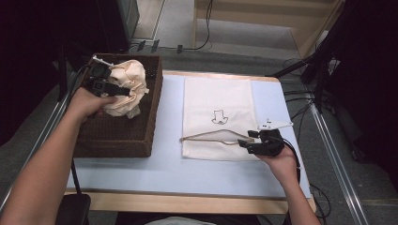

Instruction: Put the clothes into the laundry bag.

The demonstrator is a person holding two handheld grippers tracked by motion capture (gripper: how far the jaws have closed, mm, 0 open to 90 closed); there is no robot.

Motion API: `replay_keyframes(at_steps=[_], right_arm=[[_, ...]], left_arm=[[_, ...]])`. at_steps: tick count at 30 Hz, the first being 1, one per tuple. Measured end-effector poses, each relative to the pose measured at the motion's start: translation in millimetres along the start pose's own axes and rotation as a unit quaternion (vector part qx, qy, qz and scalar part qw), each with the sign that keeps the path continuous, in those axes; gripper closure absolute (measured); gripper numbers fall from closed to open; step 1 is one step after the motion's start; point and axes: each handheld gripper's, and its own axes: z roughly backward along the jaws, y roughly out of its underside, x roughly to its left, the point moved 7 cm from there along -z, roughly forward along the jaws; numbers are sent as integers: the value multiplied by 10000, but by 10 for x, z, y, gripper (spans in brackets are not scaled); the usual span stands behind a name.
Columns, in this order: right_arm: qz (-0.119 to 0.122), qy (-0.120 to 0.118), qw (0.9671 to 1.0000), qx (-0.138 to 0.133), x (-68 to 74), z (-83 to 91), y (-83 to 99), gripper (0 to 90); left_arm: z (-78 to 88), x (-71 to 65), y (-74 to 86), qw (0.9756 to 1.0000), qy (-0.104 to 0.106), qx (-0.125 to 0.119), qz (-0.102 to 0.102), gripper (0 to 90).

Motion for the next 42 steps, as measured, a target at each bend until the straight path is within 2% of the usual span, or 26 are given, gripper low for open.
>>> replay_keyframes(at_steps=[3,5,7,13,15,16,17,18,22,23,26,28,29,31,32,34,37,42], right_arm=[[-9,-2,10000,14,5,-3,-1,419],[-3,-6,10000,16,7,-3,-1,419],[11,-6,10000,26,7,-4,3,419],[-8,-41,10000,32,16,-12,0,419],[-6,-41,10000,36,16,-14,0,419],[-6,-41,10000,36,16,-14,0,419],[-11,-44,10000,24,18,-11,-2,420],[-14,-51,10000,18,19,-10,-3,420],[-18,-55,10000,7,14,-9,-6,423],[-21,-54,10000,9,13,-9,-6,423],[-25,-55,10000,10,16,-11,-8,424],[-21,-63,10000,16,20,-12,-7,424],[-16,-66,10000,17,20,-13,-7,424],[-22,-71,10000,28,21,-14,-5,424],[-22,-71,10000,28,21,-14,-5,424],[-16,-77,10000,51,19,-15,1,424],[-21,-71,10000,23,14,-12,-3,425],[-32,-81,10000,24,12,-11,-1,433]], left_arm=[[150,-20,-54,10000,50,-63,-54,554],[187,-25,-69,9999,64,-105,-65,554],[286,-53,-102,9997,192,-146,-6,554],[440,-133,-164,9993,269,-196,-146,554],[510,-156,-200,9990,273,-316,-176,554],[545,-164,-219,9987,316,-368,-144,554],[607,-185,-254,9979,488,-436,-26,554],[636,-201,-268,9976,548,-427,-3,554],[704,-282,-310,9973,581,-422,-138,554],[737,-342,-335,9969,622,-435,-230,554],[754,-401,-352,9964,700,-394,-274,553],[758,-498,-370,9962,737,-325,-322,553],[758,-498,-370,9962,737,-325,-322,553],[747,-611,-379,9954,803,-287,-433,553],[747,-611,-379,9954,803,-287,-433,553],[731,-728,-389,9941,904,-247,-543,553],[728,-804,-400,9929,1001,-237,-605,553],[700,-1109,-421,9879,1287,-164,-854,553]])
